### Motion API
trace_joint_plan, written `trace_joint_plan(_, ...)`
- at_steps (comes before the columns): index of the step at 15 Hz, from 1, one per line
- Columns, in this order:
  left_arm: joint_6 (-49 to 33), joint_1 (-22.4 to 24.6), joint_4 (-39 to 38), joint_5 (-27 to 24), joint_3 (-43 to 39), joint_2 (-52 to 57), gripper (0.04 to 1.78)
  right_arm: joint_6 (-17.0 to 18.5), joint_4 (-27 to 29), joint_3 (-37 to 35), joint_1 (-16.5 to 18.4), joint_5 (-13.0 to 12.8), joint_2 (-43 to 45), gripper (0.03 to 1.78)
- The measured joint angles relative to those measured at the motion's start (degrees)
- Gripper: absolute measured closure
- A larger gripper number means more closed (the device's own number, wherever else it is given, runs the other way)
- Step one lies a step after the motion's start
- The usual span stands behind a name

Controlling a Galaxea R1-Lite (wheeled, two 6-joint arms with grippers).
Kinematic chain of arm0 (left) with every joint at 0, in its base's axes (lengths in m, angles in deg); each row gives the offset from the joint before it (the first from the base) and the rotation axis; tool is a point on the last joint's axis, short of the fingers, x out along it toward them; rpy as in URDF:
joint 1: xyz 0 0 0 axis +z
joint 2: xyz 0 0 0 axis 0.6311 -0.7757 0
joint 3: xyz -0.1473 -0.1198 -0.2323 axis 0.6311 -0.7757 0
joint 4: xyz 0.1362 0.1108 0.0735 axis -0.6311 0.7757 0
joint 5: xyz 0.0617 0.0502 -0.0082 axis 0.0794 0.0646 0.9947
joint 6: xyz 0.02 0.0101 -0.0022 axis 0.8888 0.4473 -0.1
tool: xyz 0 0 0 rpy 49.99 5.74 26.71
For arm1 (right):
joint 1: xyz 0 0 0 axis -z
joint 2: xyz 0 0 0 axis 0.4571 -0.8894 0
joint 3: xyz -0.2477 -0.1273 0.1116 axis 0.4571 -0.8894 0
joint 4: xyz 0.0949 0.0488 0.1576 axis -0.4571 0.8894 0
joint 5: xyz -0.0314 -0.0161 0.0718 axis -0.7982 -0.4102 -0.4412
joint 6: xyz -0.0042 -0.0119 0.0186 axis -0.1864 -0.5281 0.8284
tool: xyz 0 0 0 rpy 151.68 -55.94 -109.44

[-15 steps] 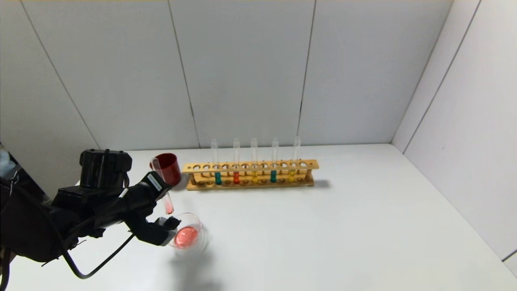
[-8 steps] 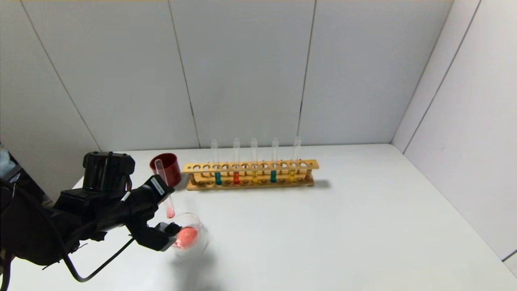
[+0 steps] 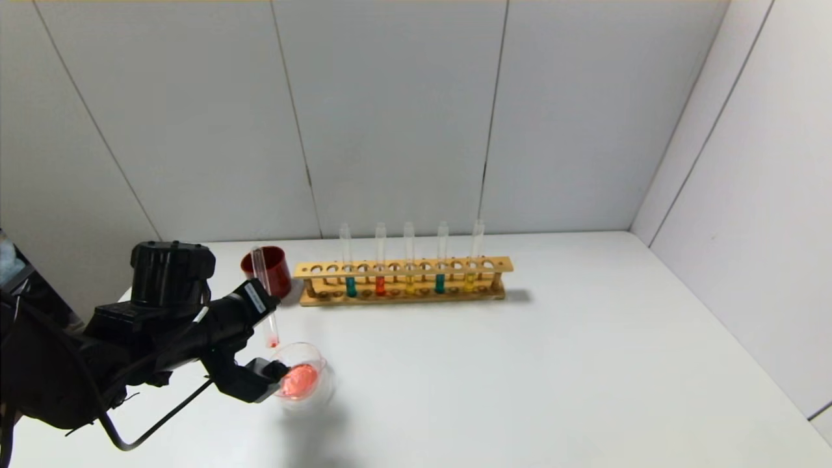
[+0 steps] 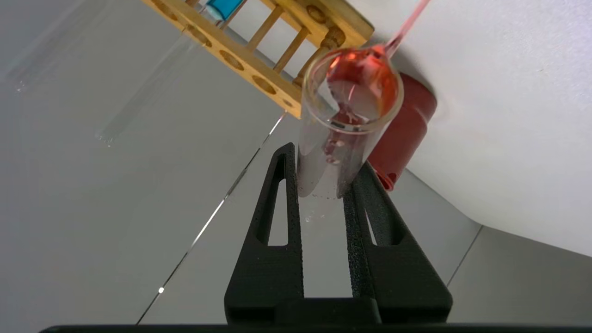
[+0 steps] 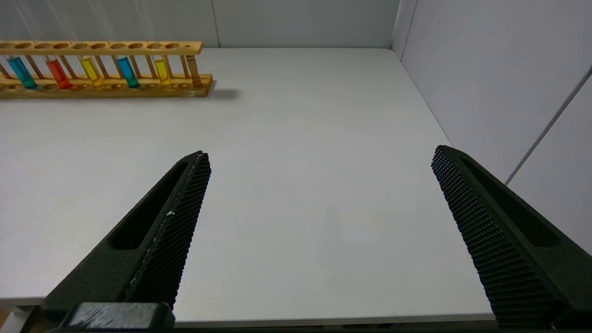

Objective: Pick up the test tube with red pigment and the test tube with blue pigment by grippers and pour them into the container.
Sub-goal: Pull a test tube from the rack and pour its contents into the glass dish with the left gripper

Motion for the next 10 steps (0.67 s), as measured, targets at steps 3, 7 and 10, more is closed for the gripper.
trace_joint_plan(3,0.4,-0.2,-0.7,0.7,-1.6,0.2,1.5,0.0,0.0,0.0,0.0,0.0,0.0,0.06)
trace_joint_plan(7,0.5,-1.0,-0.9,1.1,-2.1,0.8,1.5,0.0,0.0,0.0,0.0,0.0,0.0,0.06)
trace_joint_plan(10,1.6,-1.8,-1.1,1.6,-2.0,1.1,1.5,0.0,0.0,0.0,0.0,0.0,0.0,0.06)
